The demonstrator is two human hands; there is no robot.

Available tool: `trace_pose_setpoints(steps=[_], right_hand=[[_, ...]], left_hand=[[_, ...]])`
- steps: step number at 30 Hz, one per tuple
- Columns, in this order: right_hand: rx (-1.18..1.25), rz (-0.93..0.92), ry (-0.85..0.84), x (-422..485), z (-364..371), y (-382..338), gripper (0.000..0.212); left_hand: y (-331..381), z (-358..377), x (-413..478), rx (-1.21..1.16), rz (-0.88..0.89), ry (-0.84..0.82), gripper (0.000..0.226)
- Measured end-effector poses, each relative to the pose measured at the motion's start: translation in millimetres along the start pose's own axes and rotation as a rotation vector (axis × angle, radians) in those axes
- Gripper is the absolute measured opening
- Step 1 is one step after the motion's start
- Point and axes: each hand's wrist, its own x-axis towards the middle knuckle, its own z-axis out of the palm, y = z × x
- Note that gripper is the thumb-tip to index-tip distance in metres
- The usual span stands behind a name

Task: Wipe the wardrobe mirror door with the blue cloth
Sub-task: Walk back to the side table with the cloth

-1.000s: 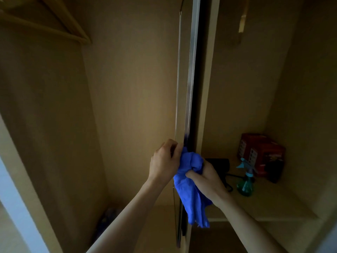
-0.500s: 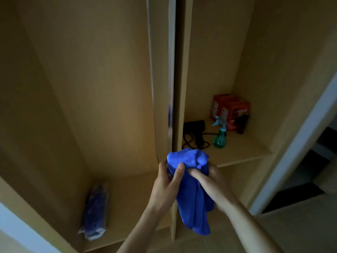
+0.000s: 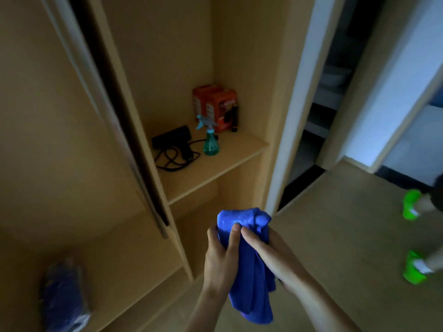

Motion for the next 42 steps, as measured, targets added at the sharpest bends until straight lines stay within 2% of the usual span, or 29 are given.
trace_pose_setpoints(steps=[4,9,12,17,23,27,30,38,42], right_hand=[[0.045,-0.036,0.146,-21.7,-49.6,4.6,0.019],[0.098,-0.037,0.281,-56.3,-120.9,15.0,0.019],[0.105,-0.018,0.366,-79.5,-161.7,26.3,0.011],[0.156,0.002,0.498,-120.3,-218.1,43.3,0.018],[0.255,-0.003,0.678,-174.7,-265.3,54.0,0.026],[0.347,-0.01,0.831,-205.9,-284.5,61.5,0.02],[0.386,0.024,0.94,-227.3,-292.8,67.8,0.026],[0.454,0.104,1.273,-277.1,-286.4,80.7,0.027],[0.49,0.138,1.465,-293.8,-268.4,81.7,0.025]], left_hand=[[10.5,53.9,-8.6,0.003,0.008,-0.112,0.048],[20.6,129.3,-30.0,-0.004,0.022,-0.289,0.054],[24.1,172.6,-47.8,0.017,0.047,-0.379,0.053],[24.8,237.1,-81.8,0.04,0.07,-0.514,0.036],[21.8,300.6,-121.8,0.084,0.101,-0.671,0.05],[20.0,334.2,-142.9,0.12,0.1,-0.822,0.065],[18.3,354.9,-157.0,0.167,0.11,-0.929,0.074],[3.8,389.2,-189.9,0.236,0.09,-1.255,0.05],[1.0,394.7,-204.0,0.273,0.102,-1.454,0.049]])
